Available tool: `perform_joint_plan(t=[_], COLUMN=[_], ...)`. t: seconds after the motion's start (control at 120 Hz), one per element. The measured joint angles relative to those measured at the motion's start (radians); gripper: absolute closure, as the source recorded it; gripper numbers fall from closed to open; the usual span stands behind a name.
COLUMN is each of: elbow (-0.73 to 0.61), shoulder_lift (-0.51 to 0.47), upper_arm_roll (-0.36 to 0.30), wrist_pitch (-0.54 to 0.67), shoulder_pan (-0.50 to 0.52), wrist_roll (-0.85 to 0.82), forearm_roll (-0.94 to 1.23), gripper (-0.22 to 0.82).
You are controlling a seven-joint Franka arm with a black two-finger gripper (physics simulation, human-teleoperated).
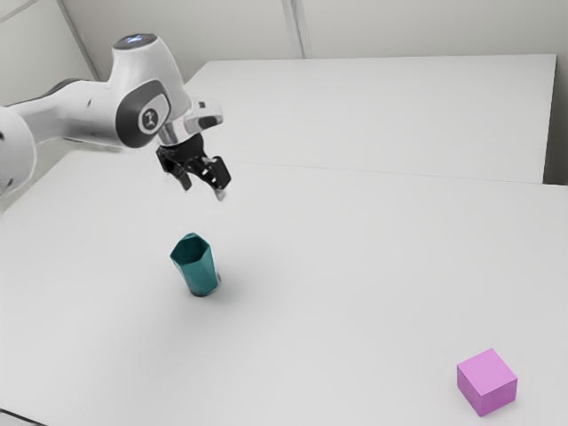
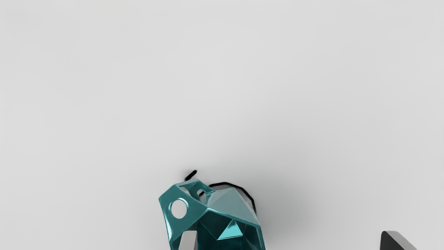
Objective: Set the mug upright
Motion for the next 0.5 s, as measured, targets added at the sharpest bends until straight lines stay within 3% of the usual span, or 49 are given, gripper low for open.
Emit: perform_joint_plan(t=[0.225,0.367,0.5], elbow=[0.222,0.294,0.312], shoulder_lift=[0.031,0.032,0.022], upper_arm_roll=[0.001,-0.044,-0.041], wrist_pitch=[-0.115,-0.189,-0.227], shoulder_pan=[0.01,0.118,0.178], wrist_roll=[0.082,0.128,0.163], forearm_roll=[-0.034,-0.041,-0.045], gripper=[0.03,0.03,0.02])
